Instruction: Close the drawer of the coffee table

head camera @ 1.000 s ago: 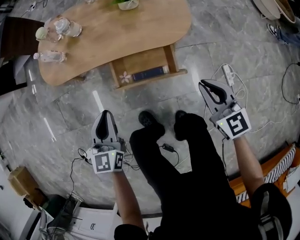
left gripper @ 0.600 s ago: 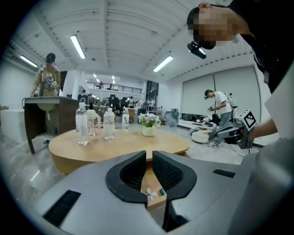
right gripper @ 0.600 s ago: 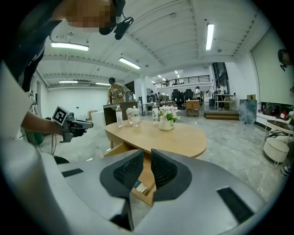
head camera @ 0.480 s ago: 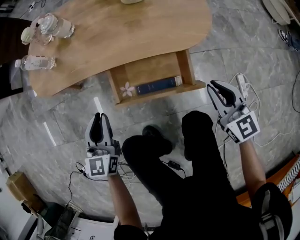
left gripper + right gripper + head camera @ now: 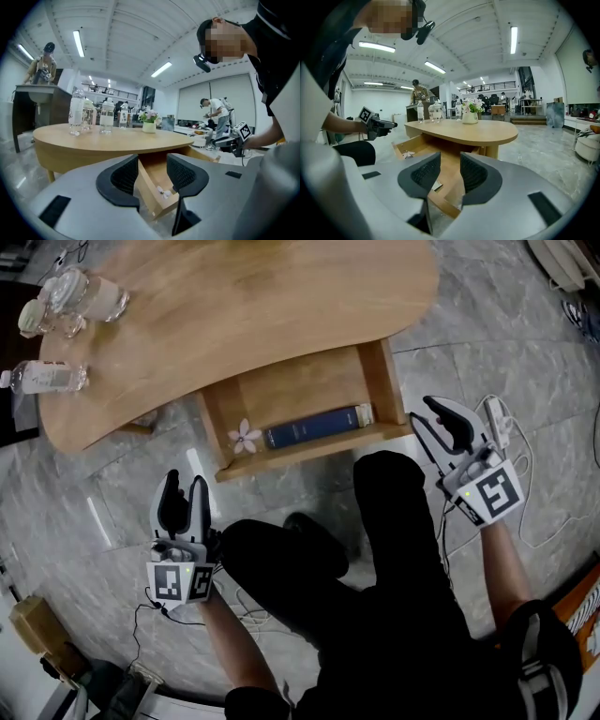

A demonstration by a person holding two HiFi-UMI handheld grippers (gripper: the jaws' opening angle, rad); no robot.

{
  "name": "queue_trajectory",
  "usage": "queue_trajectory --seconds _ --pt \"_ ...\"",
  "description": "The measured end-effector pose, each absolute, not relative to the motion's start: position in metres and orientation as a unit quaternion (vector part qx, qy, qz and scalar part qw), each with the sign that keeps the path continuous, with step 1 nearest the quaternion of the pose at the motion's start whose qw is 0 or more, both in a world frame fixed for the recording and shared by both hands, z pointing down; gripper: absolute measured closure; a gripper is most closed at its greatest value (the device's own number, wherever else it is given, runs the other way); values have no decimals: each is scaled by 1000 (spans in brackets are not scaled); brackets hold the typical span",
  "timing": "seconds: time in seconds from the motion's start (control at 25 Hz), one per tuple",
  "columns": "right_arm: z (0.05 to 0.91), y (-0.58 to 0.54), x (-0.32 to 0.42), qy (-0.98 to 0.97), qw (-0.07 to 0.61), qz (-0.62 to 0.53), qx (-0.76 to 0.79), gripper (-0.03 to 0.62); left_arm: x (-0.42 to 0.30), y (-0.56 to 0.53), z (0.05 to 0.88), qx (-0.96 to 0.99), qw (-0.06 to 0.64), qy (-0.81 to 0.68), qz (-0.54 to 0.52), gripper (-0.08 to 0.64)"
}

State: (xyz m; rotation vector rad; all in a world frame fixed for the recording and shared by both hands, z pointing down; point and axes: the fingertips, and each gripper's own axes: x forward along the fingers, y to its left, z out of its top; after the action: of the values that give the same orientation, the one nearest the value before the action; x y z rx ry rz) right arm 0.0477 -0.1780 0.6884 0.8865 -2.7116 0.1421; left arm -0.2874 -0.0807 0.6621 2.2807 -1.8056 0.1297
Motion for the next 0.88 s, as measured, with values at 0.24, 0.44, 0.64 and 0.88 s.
queue_trajectory --seconds 0.24,0.44,0.64,0.88 --pt "710 -172 54 -944 143 47 293 438 -300 -82 678 790 99 -600 83 324" --pt "728 -161 59 -943 160 51 288 408 -290 -81 688 818 107 -559 87 275" --pt "744 -157 70 -935 161 67 307 394 -281 -73 706 845 111 -510 112 249" --pt "750 -155 76 -937 164 74 300 385 -276 -63 738 849 122 -483 175 238"
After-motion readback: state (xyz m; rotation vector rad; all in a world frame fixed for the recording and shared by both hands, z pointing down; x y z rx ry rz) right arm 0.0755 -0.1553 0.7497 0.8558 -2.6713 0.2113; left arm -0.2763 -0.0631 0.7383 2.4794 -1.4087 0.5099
